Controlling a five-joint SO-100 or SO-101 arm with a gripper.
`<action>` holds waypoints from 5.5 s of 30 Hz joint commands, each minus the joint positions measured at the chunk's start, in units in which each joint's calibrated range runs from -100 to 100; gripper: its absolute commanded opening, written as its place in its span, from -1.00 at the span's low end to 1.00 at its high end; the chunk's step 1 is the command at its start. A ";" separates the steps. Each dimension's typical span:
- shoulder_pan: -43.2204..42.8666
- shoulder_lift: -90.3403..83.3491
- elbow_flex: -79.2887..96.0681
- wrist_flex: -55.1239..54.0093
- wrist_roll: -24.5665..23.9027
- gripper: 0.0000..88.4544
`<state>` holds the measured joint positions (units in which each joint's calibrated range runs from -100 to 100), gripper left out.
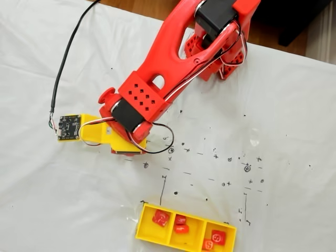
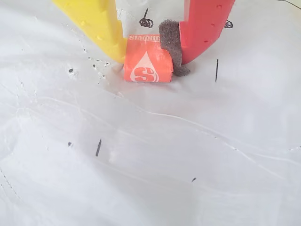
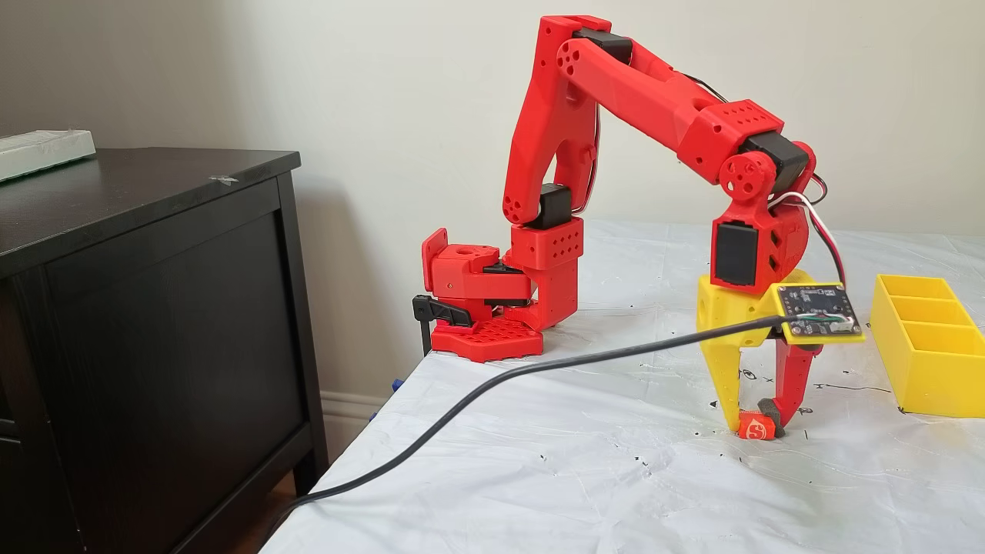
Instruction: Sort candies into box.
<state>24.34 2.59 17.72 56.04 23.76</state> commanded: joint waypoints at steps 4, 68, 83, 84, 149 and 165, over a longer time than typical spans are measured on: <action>-9.12 -16.75 -10.40 7.03 -6.20 -1.00; -22.53 -1.15 -20.50 -14.66 -15.82 -1.00; -21.71 -0.30 -22.23 -13.68 -14.55 -0.98; -21.71 -0.47 -21.96 -13.68 -14.41 -0.83; -35.30 -101.57 72.35 17.19 -19.15 -1.00; -35.21 -101.57 74.36 16.20 -20.46 -1.00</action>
<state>-11.26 -98.64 92.56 71.59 3.44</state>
